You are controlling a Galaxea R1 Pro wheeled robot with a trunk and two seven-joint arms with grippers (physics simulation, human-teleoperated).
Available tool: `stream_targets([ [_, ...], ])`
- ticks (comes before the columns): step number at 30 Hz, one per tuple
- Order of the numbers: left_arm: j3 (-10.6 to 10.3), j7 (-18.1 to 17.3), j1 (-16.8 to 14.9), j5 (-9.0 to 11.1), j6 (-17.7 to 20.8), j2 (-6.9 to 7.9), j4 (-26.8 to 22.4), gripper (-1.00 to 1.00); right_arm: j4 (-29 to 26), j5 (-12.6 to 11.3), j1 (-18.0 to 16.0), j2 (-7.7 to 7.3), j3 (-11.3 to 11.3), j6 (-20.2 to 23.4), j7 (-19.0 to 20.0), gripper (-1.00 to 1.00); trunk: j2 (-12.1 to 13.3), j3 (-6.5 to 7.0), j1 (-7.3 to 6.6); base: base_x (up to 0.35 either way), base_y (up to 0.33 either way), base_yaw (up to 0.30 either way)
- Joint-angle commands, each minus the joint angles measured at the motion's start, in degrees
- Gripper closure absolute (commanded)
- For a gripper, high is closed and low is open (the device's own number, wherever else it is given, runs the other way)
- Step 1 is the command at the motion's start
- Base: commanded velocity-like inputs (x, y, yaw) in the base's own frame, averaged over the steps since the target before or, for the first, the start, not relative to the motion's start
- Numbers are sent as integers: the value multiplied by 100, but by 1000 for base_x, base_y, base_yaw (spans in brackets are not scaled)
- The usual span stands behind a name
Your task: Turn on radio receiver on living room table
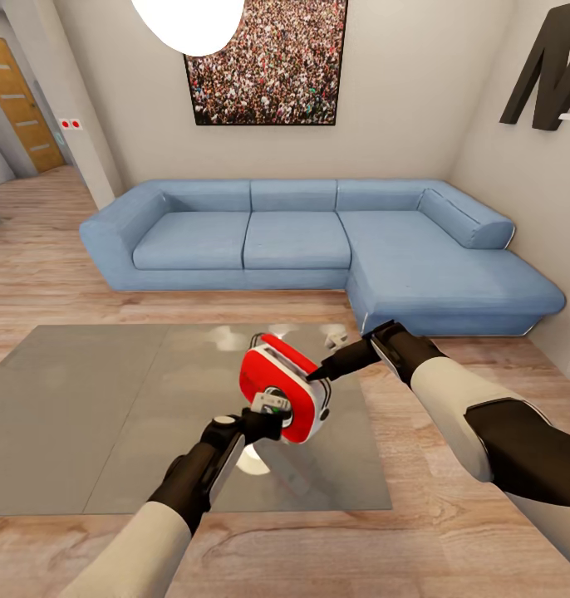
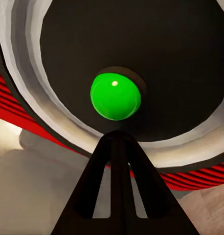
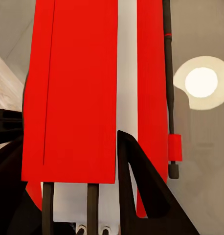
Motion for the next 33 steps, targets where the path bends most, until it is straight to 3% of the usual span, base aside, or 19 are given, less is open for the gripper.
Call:
stream_targets([
  [1,4,13,2,-2,-6,-1,-7,100,-2,-82,0,1,-105,61,513,100,0,0,0,0,0,0],
  [4,64,147,5,-30,2,-1,-93,100,-4,-82,0,1,-103,61,495,100,0,0,0,0,0,0],
  [7,473,823,7,-49,50,-1,-243,100,-3,-76,0,0,-103,65,473,100,0,0,0,0,0,0],
  [10,1282,2239,9,-54,163,-1,-312,100,-2,-74,0,-1,-107,68,462,100,0,0,0,0,0,0],
  [11,1572,2672,12,-30,207,183,-346,100,-2,-74,0,-2,-107,67,461,100,0,0,0,0,0,0],
  [12,2002,3219,17,-7,238,442,-441,100,-4,-71,0,-2,-105,68,460,100,0,0,0,0,0,0],
  [14,2591,3780,28,-2,242,648,-601,100,-7,-67,0,-2,-98,69,454,100,0,0,0,0,0,0],
  [17,3037,4137,33,-35,243,727,-666,100,-10,-65,0,-2,-95,67,451,100,0,0,0,0,0,0],
  [21,3222,4365,43,-47,233,758,-673,100,-11,-65,0,-2,-100,69,422,100,0,0,0,0,0,0],
  [23,3241,4381,47,-32,228,743,-662,100,-11,-65,0,-7,-106,70,193,100,0,0,0,0,0,0],
  [25,3245,4377,51,-19,227,733,-650,100,-11,-69,0,-9,-118,70,-304,100,0,0,0,0,0,0],
  [27,3243,4368,52,-8,227,730,-645,100,-11,-86,0,-4,-131,68,-1205,100,0,0,0,0,0,0],
  [30,3231,4307,53,0,228,712,-640,100,-11,-108,0,50,-136,63,-2179,100,0,0,0,0,0,0],
  [33,3198,4163,53,6,228,653,-641,100,-11,-113,0,77,-137,62,-2427,100,0,0,0,0,0,0],
])
